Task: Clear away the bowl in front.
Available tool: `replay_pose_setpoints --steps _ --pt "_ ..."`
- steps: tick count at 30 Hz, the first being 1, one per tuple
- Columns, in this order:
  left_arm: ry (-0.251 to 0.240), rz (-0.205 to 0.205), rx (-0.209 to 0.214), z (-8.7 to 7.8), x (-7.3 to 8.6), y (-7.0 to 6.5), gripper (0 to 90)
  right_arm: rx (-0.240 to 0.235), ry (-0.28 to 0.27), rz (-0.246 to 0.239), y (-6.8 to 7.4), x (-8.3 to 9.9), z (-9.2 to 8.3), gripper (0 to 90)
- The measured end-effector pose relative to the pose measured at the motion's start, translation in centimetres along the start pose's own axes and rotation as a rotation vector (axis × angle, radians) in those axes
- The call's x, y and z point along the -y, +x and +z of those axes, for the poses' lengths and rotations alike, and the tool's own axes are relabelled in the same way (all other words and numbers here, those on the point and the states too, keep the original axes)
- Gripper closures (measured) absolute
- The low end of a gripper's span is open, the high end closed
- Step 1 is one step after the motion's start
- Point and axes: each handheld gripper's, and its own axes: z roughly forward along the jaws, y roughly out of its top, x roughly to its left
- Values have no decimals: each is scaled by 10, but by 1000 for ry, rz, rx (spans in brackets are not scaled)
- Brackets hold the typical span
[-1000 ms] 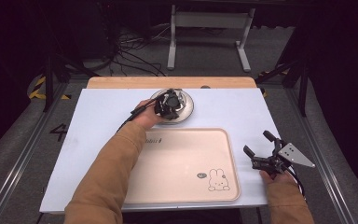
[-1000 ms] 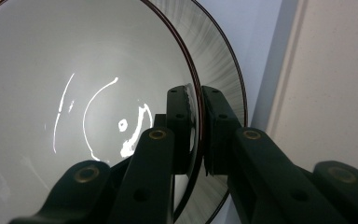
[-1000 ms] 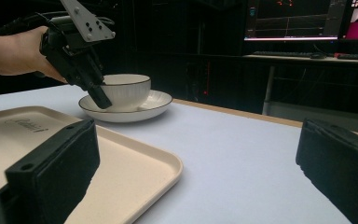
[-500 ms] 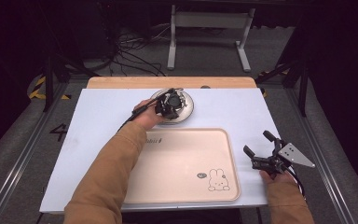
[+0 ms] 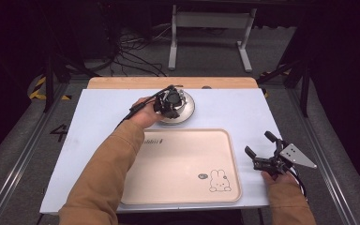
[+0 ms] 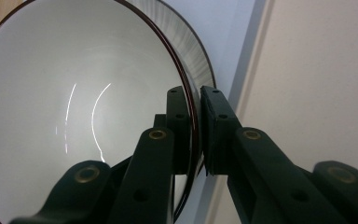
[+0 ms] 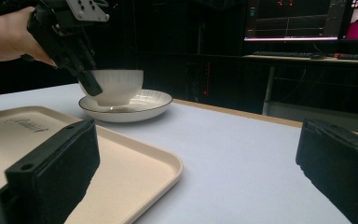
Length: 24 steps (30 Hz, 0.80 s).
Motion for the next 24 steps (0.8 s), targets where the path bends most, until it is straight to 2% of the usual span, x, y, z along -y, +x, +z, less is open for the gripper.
replay_pose_setpoints --steps 8,15,19,24 --pt "-21 27 30 -22 -5 -11 830 0 0 0 0 0 0 0" --pt "-27 43 29 -44 -5 -22 830 0 0 0 0 0 0 0" --pt "-25 53 20 -51 -6 -30 831 0 0 0 0 0 0 0" --pt "-30 87 31 -60 -9 -42 830 0 0 0 0 0 0 0"
